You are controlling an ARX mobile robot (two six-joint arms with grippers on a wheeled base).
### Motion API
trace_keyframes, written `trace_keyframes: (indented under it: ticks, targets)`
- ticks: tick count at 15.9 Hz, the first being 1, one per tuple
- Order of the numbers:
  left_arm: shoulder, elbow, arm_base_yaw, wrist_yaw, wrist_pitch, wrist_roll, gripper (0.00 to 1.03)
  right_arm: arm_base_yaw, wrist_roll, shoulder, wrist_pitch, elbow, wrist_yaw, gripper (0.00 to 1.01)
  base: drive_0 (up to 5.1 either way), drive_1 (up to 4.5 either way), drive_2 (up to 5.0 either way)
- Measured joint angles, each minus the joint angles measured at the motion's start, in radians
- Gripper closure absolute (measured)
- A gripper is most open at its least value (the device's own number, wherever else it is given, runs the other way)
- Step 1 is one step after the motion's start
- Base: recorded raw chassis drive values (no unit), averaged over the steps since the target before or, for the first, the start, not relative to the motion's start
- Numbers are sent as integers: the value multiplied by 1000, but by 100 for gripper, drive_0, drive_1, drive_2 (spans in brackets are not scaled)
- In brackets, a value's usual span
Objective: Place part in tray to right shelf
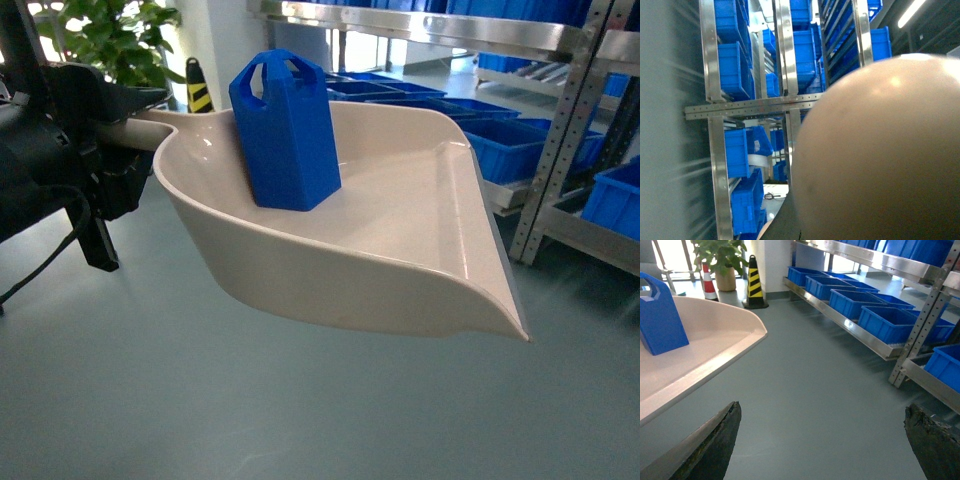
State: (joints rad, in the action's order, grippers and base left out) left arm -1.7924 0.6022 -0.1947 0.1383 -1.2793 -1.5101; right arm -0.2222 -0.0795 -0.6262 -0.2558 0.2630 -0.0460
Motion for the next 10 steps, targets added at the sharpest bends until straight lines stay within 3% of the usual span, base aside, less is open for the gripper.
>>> trace_keyframes:
  ticks: [10]
  targets:
    - [0, 0, 1, 0, 0, 0, 89, 0, 0, 0, 0, 0, 0, 3, -157, -157, -157]
